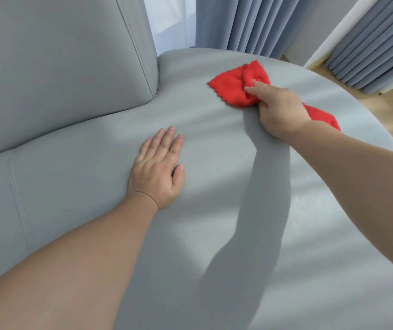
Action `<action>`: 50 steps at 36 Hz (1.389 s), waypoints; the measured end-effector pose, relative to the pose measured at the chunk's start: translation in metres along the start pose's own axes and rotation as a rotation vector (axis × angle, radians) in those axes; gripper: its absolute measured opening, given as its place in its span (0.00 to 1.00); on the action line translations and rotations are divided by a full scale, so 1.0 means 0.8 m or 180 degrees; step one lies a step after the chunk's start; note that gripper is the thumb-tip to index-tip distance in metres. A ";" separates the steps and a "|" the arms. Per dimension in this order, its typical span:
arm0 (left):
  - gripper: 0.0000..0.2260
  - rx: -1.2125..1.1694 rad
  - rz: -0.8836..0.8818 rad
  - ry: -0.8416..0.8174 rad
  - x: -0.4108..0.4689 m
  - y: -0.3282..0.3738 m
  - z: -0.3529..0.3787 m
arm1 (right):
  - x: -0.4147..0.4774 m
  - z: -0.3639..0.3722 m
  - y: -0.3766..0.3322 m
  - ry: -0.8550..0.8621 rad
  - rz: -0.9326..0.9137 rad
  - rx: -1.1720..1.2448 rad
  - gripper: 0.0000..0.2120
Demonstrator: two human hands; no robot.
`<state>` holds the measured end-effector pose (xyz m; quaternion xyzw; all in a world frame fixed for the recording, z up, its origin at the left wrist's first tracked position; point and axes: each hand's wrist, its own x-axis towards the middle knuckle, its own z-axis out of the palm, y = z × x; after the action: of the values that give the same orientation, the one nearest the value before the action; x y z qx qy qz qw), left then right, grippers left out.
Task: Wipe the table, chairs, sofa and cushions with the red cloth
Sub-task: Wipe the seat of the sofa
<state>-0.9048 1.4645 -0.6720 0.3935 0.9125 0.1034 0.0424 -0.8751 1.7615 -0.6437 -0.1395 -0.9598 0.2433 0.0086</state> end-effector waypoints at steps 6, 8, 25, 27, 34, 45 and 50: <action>0.27 -0.0125 -0.0054 -0.0042 0.000 0.003 -0.007 | -0.104 0.019 -0.053 -0.0424 -0.0629 0.0058 0.22; 0.27 -0.0191 -0.0093 -0.0057 0.000 0.007 -0.010 | -0.144 0.025 -0.066 -0.0486 -0.0706 0.0092 0.22; 0.31 0.0122 -0.0237 -0.0568 -0.092 -0.069 -0.053 | -0.217 0.042 -0.103 -0.0926 -0.2773 -0.0742 0.18; 0.29 0.0117 -0.0176 -0.0455 -0.093 -0.071 -0.050 | -0.185 0.052 -0.109 -0.0809 -0.2748 -0.0760 0.14; 0.28 0.0059 -0.0028 -0.0386 -0.094 -0.076 -0.035 | -0.062 0.073 -0.126 -0.0326 -0.1465 -0.0715 0.23; 0.27 0.0045 0.0043 -0.0281 -0.095 -0.088 -0.032 | 0.059 0.081 -0.127 -0.0074 -0.0613 -0.0836 0.23; 0.27 0.0072 0.0035 -0.0292 -0.093 -0.089 -0.032 | 0.062 0.083 -0.127 -0.0116 -0.0595 -0.0785 0.22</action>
<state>-0.9078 1.3590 -0.6633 0.4033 0.9085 0.0752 0.0791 -0.9551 1.6589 -0.6573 -0.0451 -0.9912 0.1243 -0.0034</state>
